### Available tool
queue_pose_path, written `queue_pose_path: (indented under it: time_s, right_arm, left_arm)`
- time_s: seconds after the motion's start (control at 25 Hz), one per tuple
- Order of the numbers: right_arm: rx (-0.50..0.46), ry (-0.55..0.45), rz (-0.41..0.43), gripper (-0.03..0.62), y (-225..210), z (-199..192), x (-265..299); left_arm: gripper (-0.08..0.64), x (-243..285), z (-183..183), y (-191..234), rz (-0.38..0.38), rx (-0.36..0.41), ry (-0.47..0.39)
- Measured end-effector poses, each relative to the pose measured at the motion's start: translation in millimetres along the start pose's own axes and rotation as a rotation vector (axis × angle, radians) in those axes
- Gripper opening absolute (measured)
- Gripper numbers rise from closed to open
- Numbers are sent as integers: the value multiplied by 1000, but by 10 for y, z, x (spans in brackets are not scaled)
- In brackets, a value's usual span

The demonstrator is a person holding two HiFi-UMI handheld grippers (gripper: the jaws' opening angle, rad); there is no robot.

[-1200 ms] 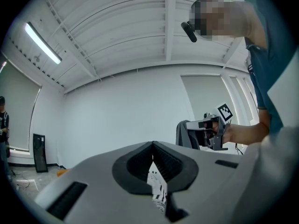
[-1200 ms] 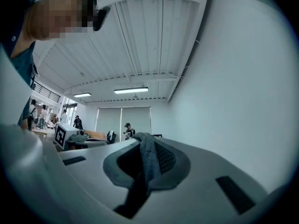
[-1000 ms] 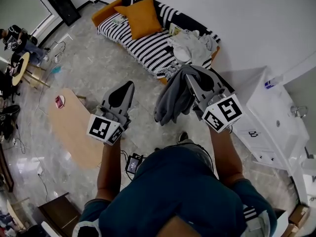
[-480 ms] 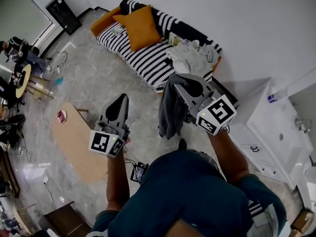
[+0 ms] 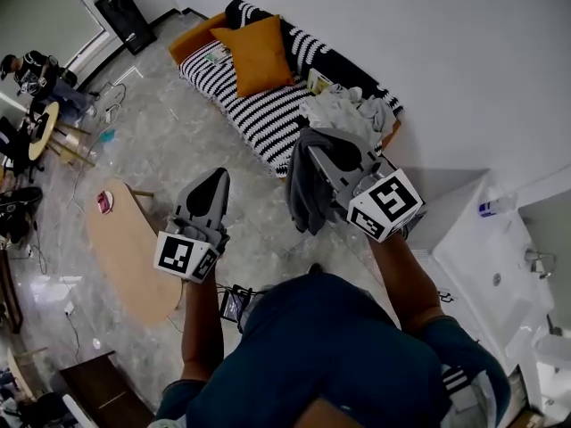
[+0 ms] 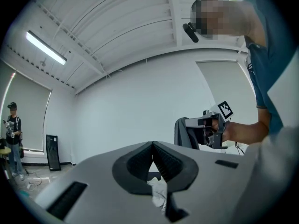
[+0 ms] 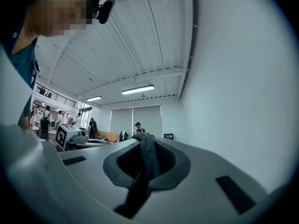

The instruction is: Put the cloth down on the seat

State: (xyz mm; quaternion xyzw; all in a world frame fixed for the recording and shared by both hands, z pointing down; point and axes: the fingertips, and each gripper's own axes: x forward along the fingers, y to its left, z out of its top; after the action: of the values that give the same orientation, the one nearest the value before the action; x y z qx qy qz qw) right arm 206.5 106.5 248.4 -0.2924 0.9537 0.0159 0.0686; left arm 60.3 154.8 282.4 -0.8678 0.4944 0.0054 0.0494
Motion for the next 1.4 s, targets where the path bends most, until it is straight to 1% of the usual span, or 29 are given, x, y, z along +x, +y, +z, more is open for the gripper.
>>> queue_pose_path:
  time_s: [0.28,0.48,0.76,1.24,1.4]
  right_arm:
    - [1,-6,-3,23,-105,6,58]
    - [-2,-2,-34,23,-132,-1,203]
    - [-7,-4,-94,23,-144,8,517]
    - [-30,-16,-174,23,-11,-68,1288]
    - [-38,-26,-192,23,87,-63,1485]
  left_arm:
    - [5,62,4,102,8,12,4]
    - [5,150,-9,242,-34,-6,-11]
    - [5,241,34,672,-81,8,-17]
    - [5,147,-30,1594,-131,7,-25]
    - [5,67,-17,1835,-143,14,-33]
